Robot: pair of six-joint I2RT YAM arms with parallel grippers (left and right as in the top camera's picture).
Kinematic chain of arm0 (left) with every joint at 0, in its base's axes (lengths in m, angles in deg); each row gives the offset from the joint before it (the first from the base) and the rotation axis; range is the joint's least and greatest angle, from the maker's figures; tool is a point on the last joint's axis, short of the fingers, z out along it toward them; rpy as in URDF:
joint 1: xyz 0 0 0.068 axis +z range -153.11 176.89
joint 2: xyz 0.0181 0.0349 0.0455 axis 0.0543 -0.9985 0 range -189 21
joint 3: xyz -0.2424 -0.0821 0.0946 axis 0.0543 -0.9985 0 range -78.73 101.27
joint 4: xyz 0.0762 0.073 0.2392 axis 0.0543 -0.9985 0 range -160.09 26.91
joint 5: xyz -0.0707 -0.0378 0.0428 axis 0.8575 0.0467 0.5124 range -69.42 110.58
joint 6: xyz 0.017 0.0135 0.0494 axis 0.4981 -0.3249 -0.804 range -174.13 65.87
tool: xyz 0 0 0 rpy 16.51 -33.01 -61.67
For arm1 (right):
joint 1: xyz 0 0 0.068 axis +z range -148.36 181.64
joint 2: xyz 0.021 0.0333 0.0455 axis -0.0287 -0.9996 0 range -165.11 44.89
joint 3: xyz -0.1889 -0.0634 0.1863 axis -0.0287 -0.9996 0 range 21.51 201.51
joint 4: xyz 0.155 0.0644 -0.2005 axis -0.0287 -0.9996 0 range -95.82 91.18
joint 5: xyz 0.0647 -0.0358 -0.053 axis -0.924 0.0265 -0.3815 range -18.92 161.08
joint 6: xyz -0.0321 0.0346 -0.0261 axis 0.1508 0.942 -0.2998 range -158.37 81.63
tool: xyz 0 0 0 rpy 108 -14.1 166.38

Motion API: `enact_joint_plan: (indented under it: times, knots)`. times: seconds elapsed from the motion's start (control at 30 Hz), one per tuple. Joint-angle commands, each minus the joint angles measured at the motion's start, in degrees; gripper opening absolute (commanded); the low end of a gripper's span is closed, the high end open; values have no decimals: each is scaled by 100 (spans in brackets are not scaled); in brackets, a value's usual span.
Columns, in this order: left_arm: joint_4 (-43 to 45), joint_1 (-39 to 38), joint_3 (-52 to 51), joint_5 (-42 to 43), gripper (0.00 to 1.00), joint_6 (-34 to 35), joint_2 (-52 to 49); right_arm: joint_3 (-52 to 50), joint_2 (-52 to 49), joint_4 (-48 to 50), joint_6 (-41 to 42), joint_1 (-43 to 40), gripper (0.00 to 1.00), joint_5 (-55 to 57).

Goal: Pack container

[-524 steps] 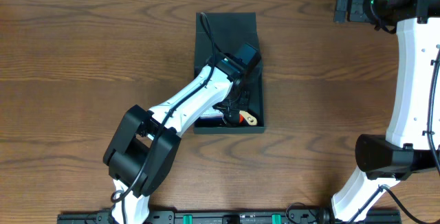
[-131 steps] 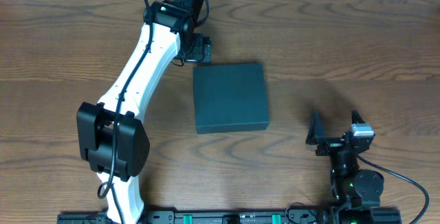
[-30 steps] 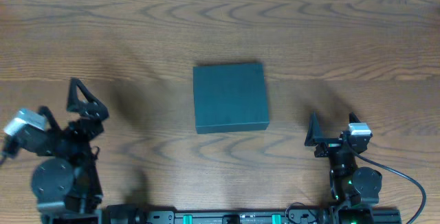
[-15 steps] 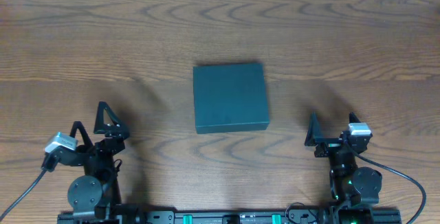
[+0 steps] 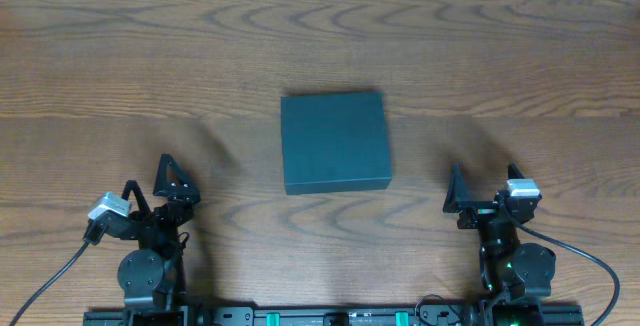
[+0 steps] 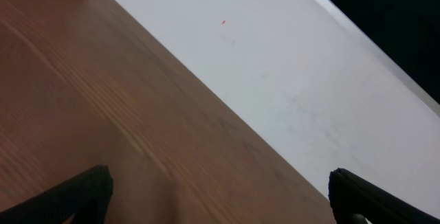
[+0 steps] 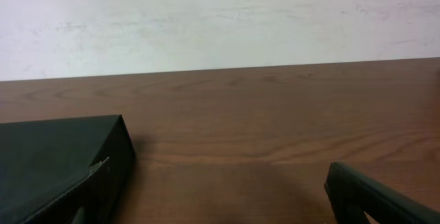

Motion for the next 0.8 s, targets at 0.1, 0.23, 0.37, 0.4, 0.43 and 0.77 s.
enact_joint_plan:
  times: [0.1,0.23,0.37,0.4,0.43,0.77]
  knots:
    - [111,-24,-153,-4,99,26,79,-13,50,-22,-35,-76,99,-24]
    - [118,-24,-284,-4,99,31,79,-13,50,-22,-35,-76,99,-24]
    - [166,-24,-450,-2,98,31,79,-13,50,-22,-35,-76,99,-22]
    - [179,-24,-472,-2,99,31,79,-13,50,-22,-35,-76,99,-24]
    - [170,-24,-485,-2,99,28,79,-13,50,-22,-35,-76,99,-24]
    - [153,-24,-485,-2,99,-717,79,-13,50,-22,-35,-76,99,-24]
